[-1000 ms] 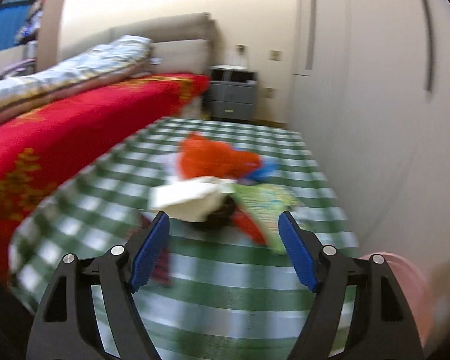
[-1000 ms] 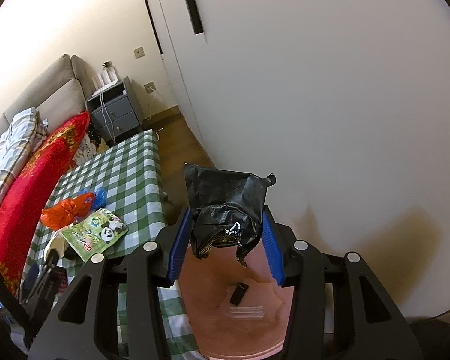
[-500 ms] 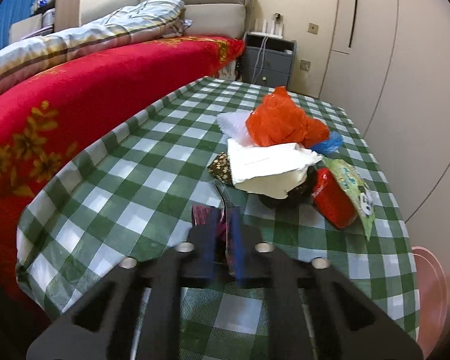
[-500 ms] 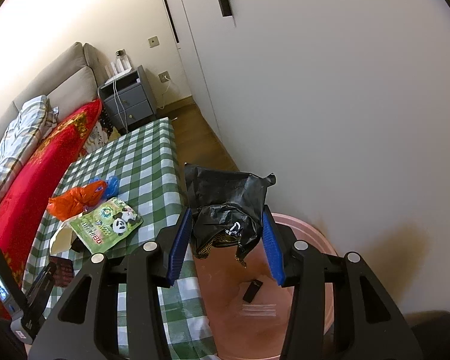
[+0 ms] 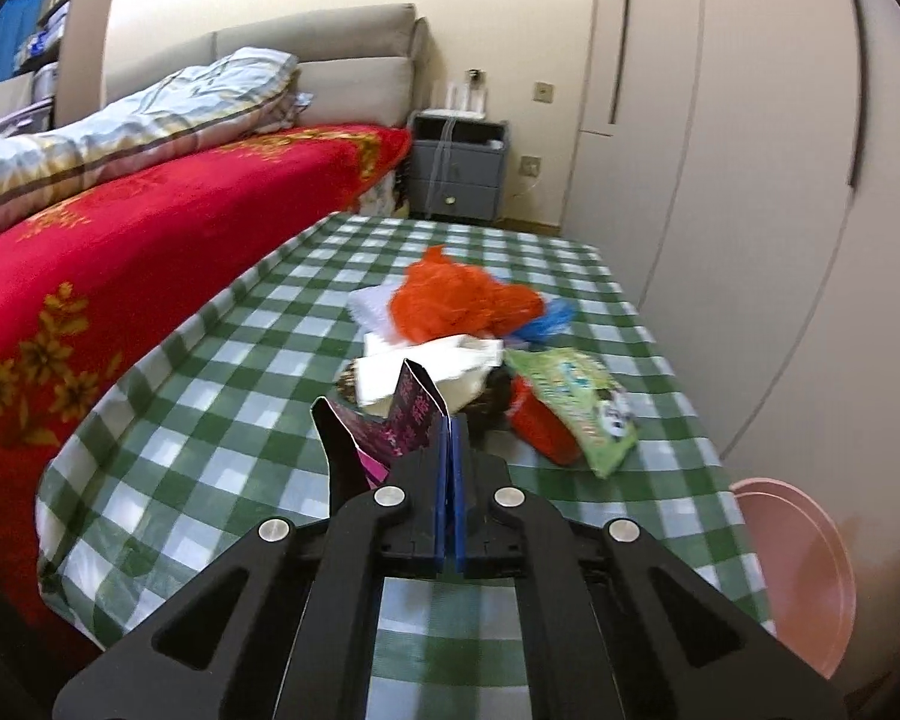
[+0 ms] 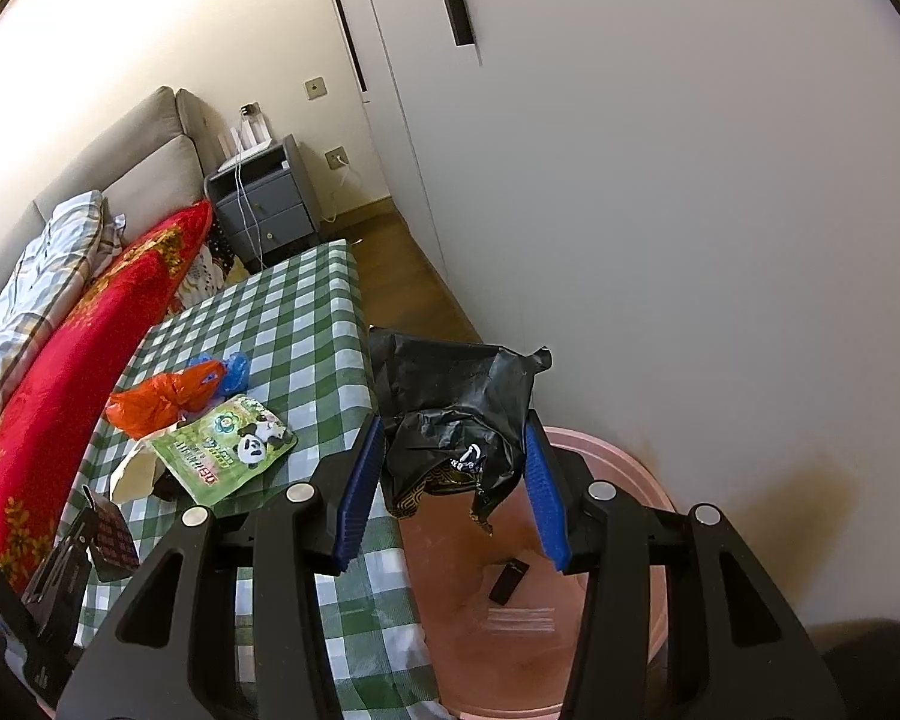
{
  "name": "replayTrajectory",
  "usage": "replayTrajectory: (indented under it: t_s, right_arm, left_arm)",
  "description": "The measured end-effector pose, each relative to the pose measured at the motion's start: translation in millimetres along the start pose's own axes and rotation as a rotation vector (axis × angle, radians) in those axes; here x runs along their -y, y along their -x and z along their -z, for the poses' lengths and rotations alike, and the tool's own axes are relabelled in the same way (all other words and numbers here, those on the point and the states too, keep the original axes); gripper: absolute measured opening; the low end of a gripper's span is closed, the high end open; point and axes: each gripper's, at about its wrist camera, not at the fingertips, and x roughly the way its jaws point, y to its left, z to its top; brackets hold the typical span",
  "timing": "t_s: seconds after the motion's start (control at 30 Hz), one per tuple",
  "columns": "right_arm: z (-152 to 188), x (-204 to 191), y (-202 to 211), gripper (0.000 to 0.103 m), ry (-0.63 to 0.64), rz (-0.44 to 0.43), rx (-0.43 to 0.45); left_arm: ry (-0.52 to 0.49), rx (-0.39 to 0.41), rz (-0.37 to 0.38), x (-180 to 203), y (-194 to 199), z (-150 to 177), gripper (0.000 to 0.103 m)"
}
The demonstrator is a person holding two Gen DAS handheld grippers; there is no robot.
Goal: Collect trash
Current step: 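Carry the pink packet to the bin with the left tool while the right tool holds the black bag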
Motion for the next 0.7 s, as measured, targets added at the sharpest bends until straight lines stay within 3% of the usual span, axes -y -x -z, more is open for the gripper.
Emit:
replayTrajectory:
  t_s: [0.33,0.5,0.7]
  right_arm:
    - [2,6,8,0.046,-0.006,0.012,0.009]
    - [3,10,10,0.046,-0.008,0.028,0.011]
    - [2,21,12,0.046,-0.028,0.052,0.009]
  left_arm:
    - [-0.071,0.024,0.111,33,7,3,0.001]
    - [-0.118,0.030,0.211,61,9,6,0.001]
    - [-0.131,-0.034,0.366,92,-3,17,0.001]
